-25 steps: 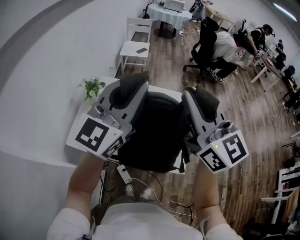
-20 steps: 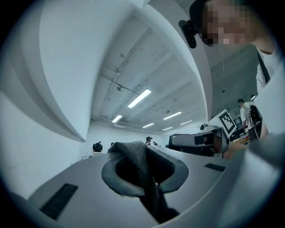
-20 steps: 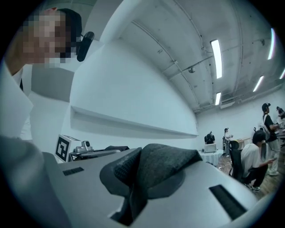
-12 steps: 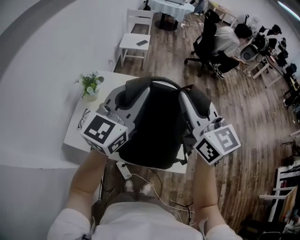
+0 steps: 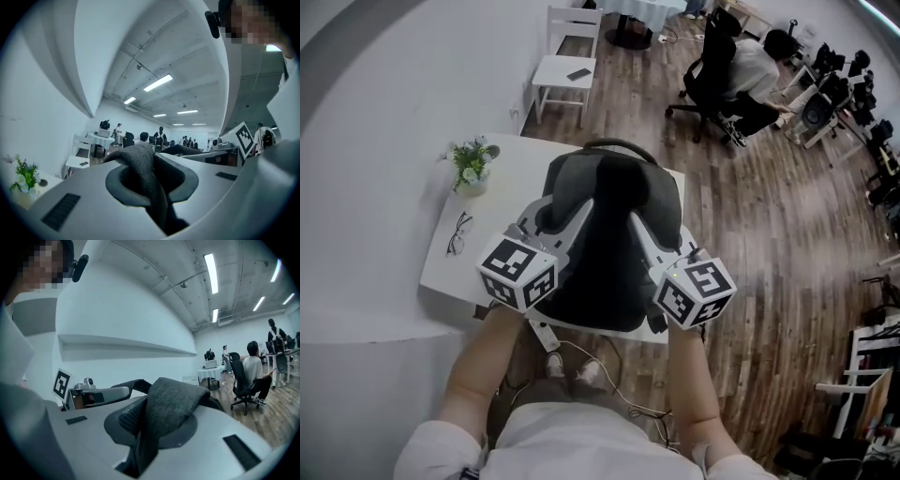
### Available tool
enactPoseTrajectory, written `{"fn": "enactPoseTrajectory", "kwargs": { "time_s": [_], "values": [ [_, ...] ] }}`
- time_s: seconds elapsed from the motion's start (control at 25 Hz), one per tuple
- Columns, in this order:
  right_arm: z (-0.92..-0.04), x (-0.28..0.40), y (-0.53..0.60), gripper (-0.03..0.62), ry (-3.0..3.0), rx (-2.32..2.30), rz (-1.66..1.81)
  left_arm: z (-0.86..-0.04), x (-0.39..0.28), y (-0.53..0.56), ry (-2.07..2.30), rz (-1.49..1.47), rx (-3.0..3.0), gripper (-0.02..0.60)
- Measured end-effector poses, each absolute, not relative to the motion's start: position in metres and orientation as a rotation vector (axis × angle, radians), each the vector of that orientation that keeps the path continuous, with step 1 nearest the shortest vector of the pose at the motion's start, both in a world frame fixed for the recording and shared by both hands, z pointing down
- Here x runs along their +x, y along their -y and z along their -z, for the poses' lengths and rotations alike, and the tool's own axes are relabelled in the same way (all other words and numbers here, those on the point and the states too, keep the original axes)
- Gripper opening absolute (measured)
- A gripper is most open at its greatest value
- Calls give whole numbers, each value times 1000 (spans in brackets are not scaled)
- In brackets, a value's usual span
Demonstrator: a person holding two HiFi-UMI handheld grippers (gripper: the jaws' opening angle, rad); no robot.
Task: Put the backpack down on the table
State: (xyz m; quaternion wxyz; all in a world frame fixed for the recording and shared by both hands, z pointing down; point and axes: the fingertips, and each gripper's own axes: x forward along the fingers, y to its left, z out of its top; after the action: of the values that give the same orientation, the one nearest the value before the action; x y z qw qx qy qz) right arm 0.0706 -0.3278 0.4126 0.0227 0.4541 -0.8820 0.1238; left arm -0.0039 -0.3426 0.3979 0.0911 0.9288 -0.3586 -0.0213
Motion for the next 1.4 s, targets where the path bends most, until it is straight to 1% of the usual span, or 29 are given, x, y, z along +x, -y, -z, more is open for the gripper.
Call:
{"fn": "enactPoseTrajectory", "kwargs": {
  "time_s": [0.48,0.76,0.96,1.04,1.12,1.24,1.4],
  "values": [
    [-485,91,353,57,2568,1441,-477,-460,12,362,1106,-173,2683,52],
    [-534,100,369,148,2438,1472,-535,-517,17,377,1088,-260,2586,54],
    [-564,103,374,188,2333,1481,-544,-543,14,385,1116,-329,2537,61],
    [-570,104,377,208,2297,1492,-530,-551,15,387,1122,-346,2526,78],
    [-574,106,381,227,2268,1514,-504,-556,18,387,1126,-350,2518,128],
    [-579,109,383,241,2233,1529,-471,-564,18,388,1152,-343,2506,200],
    [-582,121,379,250,2166,1578,-417,-585,8,387,1194,-372,2466,238]
  ]
}}
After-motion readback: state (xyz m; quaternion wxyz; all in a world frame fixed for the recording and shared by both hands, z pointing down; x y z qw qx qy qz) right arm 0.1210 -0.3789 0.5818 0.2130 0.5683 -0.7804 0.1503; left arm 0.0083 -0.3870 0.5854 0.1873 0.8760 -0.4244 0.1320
